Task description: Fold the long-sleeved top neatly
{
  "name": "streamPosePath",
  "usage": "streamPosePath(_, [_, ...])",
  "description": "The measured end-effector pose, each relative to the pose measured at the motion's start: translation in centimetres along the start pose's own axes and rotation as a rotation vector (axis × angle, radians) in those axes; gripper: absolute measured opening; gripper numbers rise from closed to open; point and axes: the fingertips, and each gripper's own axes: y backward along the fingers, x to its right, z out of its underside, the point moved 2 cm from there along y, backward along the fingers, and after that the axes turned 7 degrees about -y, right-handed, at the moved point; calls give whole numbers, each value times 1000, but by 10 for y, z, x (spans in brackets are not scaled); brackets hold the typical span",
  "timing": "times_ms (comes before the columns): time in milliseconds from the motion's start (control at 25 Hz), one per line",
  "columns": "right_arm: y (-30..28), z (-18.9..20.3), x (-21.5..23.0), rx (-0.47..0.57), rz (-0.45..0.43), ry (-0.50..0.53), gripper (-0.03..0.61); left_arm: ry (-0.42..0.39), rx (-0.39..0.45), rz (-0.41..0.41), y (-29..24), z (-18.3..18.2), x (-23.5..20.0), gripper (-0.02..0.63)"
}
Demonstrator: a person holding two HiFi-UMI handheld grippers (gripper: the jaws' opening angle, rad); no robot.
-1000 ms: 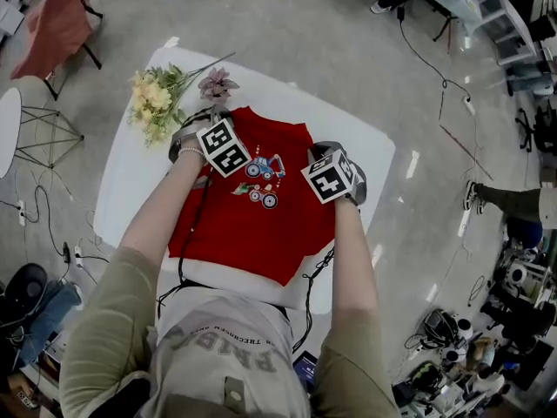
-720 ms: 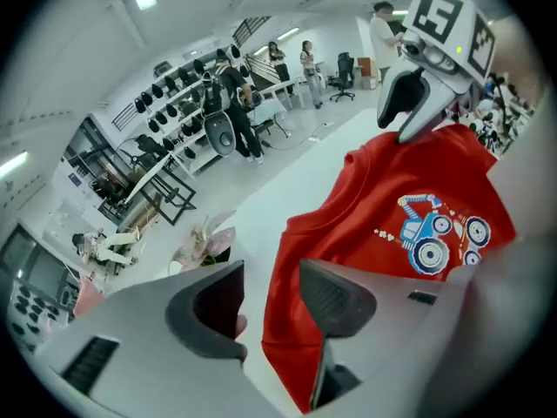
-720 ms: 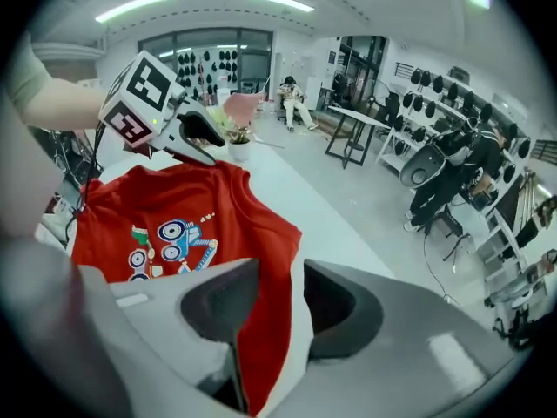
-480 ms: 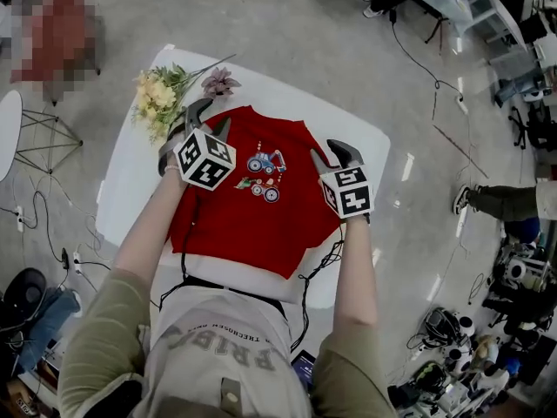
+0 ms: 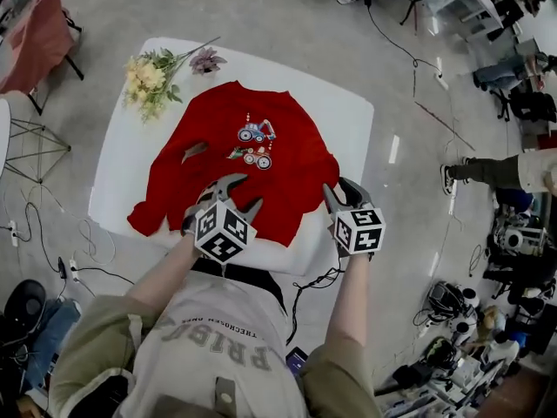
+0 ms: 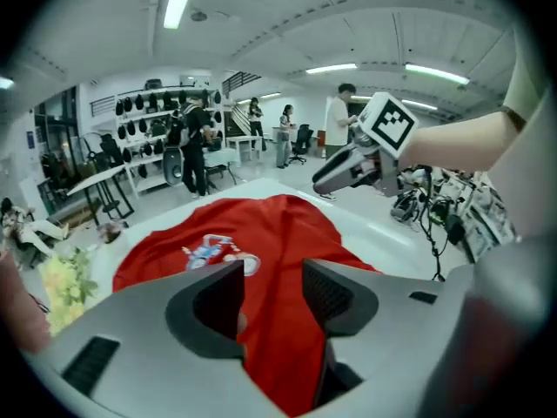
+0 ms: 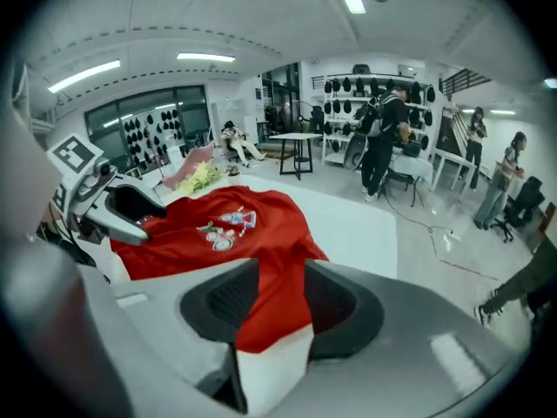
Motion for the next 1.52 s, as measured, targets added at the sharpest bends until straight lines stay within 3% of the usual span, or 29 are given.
streamPosePath(120, [1, 40, 15, -79, 23, -12, 149, -25, -24, 73, -7, 2, 57, 210])
streamPosePath(280, [-5, 71, 33, -167, 8, 10, 150, -25, -26, 91, -14, -9, 106, 210])
streamPosePath(480, [-5, 73, 44, -176, -95, 40, 150, -10, -30, 41, -52, -43, 144, 210])
streamPosePath(520, [-6, 70, 46, -184, -130, 44, 181, -11, -38, 27, -63, -51, 150, 210])
streamPosePath(560, [-7, 68, 47, -195, -173, 42, 308, -13, -50, 12, -73, -56, 154, 210])
streamPosePath(600, [-9, 67, 47, -205, -213, 42, 330, -13, -65, -2, -83, -60, 158, 213])
streamPosePath(920, [-50, 68, 58, -290, -314, 116, 328, 96, -152, -104, -111, -56, 166, 225])
streamPosePath(1000, [-53, 69, 57, -312, -343, 135, 282, 120, -169, -126, -110, -50, 167, 225])
streamPosePath(1040, [-51, 67, 57, -312, -353, 144, 229, 129, -174, -136, -109, -47, 166, 225])
streamPosePath(1120, [-41, 54, 58, -286, -367, 142, 60, 146, -180, -150, -109, -43, 165, 225])
streamPosePath(1280, [-6, 21, 56, -239, -421, 122, 43, 151, -170, -161, -122, -49, 164, 225])
streamPosePath(1440, [23, -4, 46, -226, -449, 183, 43, 112, -162, -185, -140, -62, 161, 226])
streamPosePath(1520, [37, -15, 36, -224, -477, 188, 43, 130, -129, -166, -146, -71, 163, 229])
